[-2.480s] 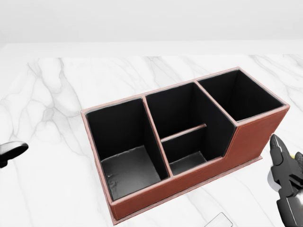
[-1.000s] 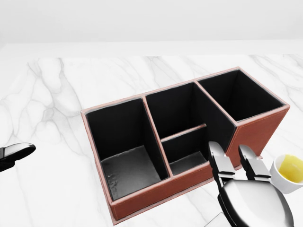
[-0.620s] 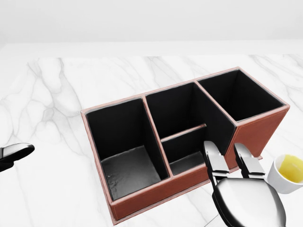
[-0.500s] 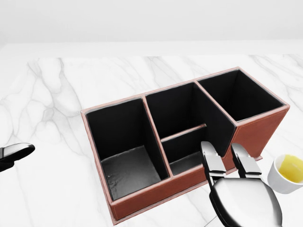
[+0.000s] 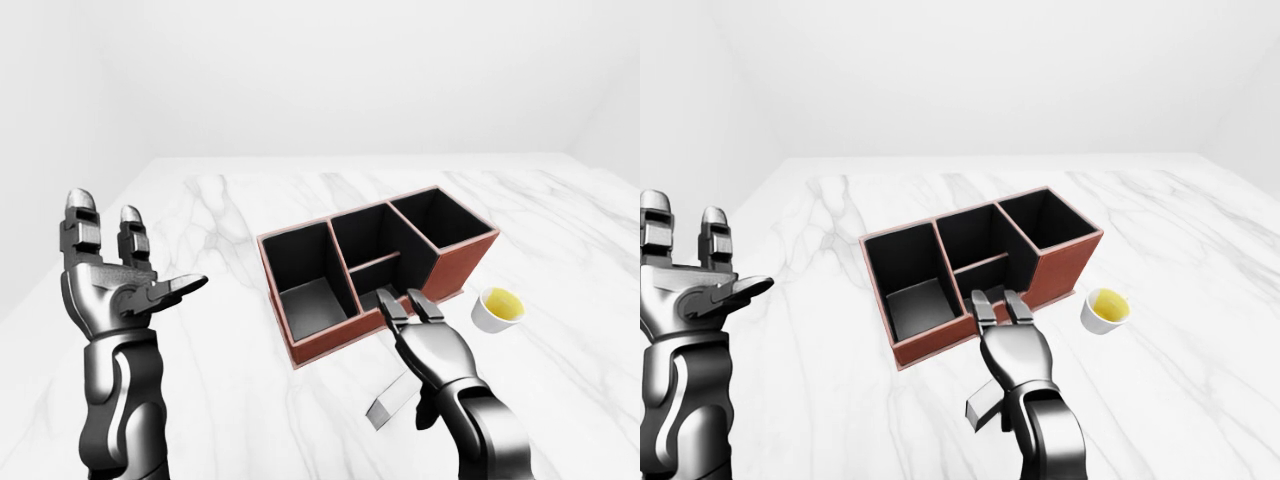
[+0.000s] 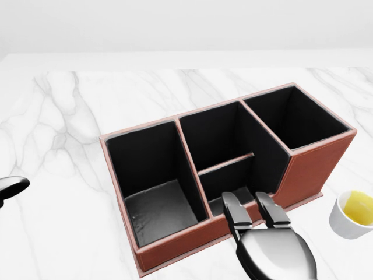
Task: Pick up the book and place it in the front compartment of the caddy.
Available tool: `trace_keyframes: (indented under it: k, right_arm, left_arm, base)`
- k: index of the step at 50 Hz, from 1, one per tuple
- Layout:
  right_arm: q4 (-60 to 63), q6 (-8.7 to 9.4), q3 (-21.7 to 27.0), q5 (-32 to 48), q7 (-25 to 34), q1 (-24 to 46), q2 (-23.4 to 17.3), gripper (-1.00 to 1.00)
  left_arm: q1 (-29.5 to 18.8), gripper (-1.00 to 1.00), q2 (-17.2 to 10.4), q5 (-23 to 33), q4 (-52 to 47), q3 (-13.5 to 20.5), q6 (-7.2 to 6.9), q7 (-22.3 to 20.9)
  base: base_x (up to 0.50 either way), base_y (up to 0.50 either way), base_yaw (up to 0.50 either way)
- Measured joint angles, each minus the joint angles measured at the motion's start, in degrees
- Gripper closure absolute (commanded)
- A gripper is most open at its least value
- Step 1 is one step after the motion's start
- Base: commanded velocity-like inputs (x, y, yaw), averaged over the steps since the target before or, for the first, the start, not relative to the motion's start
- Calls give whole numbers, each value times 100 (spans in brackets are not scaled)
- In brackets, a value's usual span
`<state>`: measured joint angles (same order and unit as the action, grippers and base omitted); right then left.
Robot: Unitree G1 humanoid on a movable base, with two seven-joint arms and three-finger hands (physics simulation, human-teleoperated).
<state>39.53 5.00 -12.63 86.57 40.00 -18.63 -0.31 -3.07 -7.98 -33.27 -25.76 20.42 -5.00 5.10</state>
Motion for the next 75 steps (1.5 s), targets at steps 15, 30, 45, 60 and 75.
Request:
trace_keyframes:
  k: [15, 30, 45, 60, 75]
  right_arm:
    - [-852, 0, 369, -845, 0, 35, -246, -100]
    - [-1128, 0, 329, -954, 0, 46, -276, -99]
    - [-1126, 2, 74, -899, 2, 0, -324, 100]
    - [-1073, 0, -130, -968, 0, -27, -368, 100]
    - [-408, 0, -256, -439, 1, 67, -274, 100]
  left_arm:
    - [30, -100, 24, -6, -135, 16, 0, 26]
    - [-11, -100, 25, 24, -56, -7, 0, 13]
    - [-81, -100, 15, 94, 229, -71, 0, -54]
    - [-165, -100, 26, 226, 695, -203, 0, -182]
    - [19, -100, 75, 175, 255, -182, 0, -127]
  base:
    - [0, 0, 0]
    - [0, 0, 0]
    - [0, 0, 0]
    - [0, 0, 0]
    - [0, 0, 0]
